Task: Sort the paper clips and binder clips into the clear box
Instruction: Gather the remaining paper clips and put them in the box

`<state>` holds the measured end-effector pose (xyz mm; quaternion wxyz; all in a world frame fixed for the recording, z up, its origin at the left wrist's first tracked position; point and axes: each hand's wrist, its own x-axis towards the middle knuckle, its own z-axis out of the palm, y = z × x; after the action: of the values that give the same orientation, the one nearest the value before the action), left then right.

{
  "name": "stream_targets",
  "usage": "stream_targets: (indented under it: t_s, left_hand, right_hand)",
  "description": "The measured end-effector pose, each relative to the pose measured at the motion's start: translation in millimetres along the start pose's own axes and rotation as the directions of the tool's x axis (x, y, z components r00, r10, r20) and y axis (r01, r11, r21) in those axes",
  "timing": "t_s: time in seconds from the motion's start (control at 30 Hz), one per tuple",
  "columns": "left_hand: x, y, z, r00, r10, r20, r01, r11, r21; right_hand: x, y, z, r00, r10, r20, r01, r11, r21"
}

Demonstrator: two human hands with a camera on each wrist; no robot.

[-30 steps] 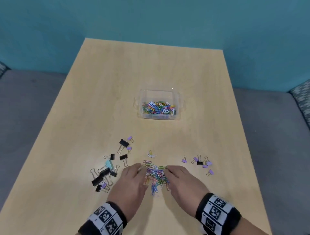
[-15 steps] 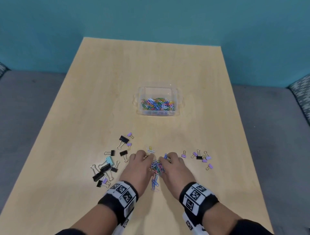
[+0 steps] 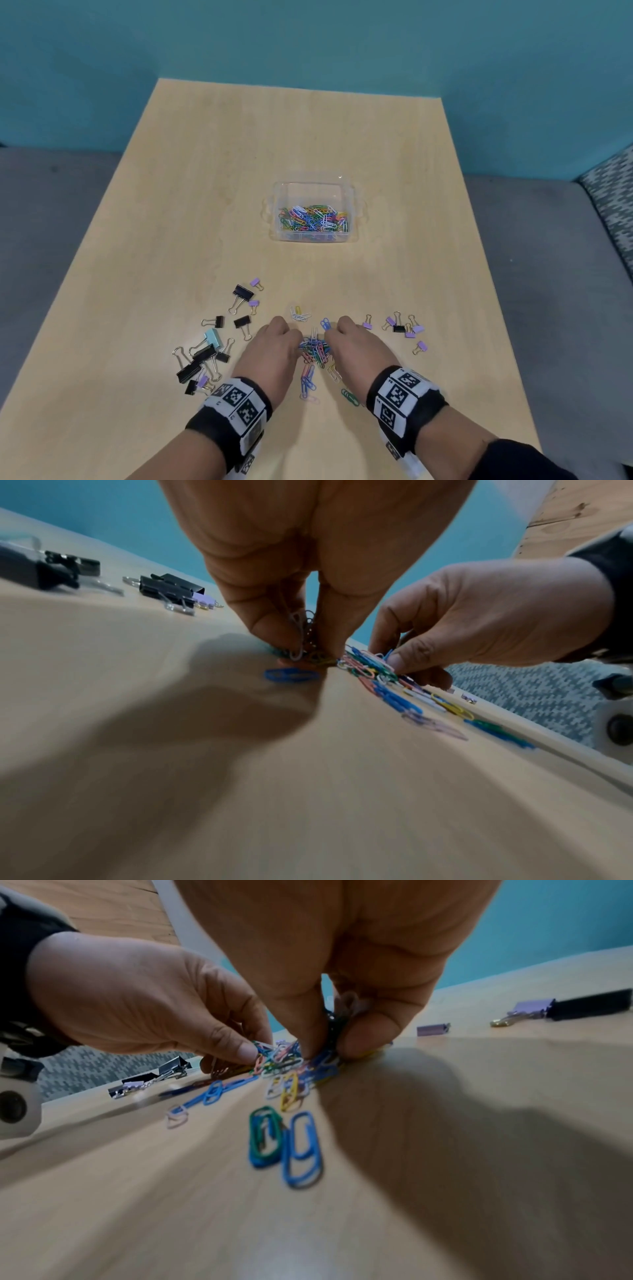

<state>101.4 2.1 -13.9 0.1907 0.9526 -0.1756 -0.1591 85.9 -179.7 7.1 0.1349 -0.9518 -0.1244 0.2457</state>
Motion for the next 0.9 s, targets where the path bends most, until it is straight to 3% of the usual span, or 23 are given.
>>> stream_targets:
  t_s: [0.23, 0.47, 0.57, 0.67, 0.77, 0.9]
  left_hand:
    - [-2.2, 7.6, -18.4, 0.996, -0.011, 0.084, 0.011, 1.000, -0.007]
    - [19.8, 11.7, -63.9, 0.972, -0.070, 0.226, 0.109, 0.980, -0.168]
    - [51.2, 8.3, -93.8, 0.988, -0.066, 0.137, 0.096, 0.970, -0.225]
    - [98.1, 4.8, -123.4, 0.994, -0.105, -0.003, 0.101, 0.958, -0.268]
    - [149.7, 5.2, -142.6, 0.984, -0.131, -0.117, 0.105, 0.972, -0.210]
    - [190.7, 12.6, -144.3, 0.982, -0.139, -0.128, 0.120, 0.982, -0.147]
  right_hand:
    - [-2.3, -0.7, -19.3, 0.998, -0.038, 0.051, 0.038, 0.999, -0.007]
    - [15.3, 2.5, -55.5, 0.979, -0.139, 0.152, 0.127, 0.988, 0.082]
    - [39.7, 12.4, -92.6, 0.990, -0.125, 0.058, 0.112, 0.976, 0.187]
    - [76.2, 26.9, -132.2, 0.994, -0.017, -0.111, 0.051, 0.950, 0.307]
    - [115.7, 36.7, -166.4, 0.962, 0.124, -0.245, -0.031, 0.937, 0.349]
    - [149.5, 37.7, -181.0, 0.960, 0.180, -0.216, -0.082, 0.913, 0.400]
